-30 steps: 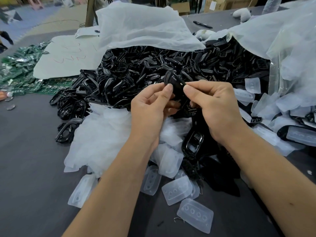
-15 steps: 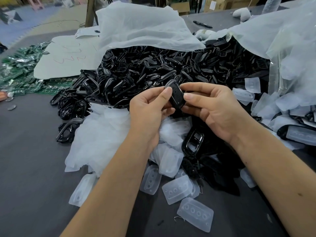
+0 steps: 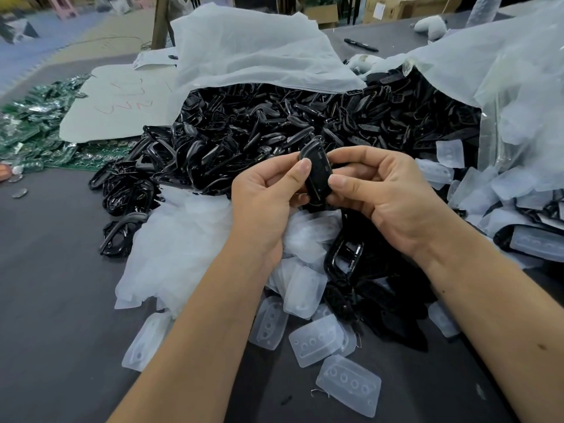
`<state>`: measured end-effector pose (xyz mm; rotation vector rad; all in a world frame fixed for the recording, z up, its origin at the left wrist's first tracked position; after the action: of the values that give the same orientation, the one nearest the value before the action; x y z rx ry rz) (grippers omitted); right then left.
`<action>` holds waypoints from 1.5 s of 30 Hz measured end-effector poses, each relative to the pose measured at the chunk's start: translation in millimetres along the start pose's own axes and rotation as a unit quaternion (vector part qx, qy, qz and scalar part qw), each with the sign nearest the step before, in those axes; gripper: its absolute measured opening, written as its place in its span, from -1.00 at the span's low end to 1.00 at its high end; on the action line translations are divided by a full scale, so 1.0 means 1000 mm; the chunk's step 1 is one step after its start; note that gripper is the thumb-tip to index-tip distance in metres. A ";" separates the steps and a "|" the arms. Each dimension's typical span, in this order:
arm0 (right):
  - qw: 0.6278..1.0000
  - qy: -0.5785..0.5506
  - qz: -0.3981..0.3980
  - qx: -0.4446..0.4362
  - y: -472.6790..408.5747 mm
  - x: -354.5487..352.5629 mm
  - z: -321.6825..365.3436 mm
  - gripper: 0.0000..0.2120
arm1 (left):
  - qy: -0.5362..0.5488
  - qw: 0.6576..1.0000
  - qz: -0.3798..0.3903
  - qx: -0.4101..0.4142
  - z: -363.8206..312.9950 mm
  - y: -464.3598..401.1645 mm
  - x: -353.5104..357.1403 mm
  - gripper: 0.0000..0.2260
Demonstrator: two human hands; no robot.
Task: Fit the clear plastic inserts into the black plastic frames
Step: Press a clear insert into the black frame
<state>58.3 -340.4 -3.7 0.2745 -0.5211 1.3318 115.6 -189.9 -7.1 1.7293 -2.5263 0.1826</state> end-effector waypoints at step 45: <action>0.761 0.578 0.039 -0.292 0.025 0.049 0.041 -0.49 | 0.045 0.995 -0.082 -0.042 0.002 0.004 -0.008 -0.86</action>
<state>32.8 -312.9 53.8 -1.0683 0.1495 1.0953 114.8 -181.3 -10.0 1.8406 -2.2820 0.1394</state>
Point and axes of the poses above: each hand's wrist, its own y-axis away from the middle knuckle, its own x-axis out of the palm, z = x × y, the point moved 9 cm from there along -y, towards the middle knuckle, and after that the axes turned 12 degrees about -y, right-handed, at the moved point
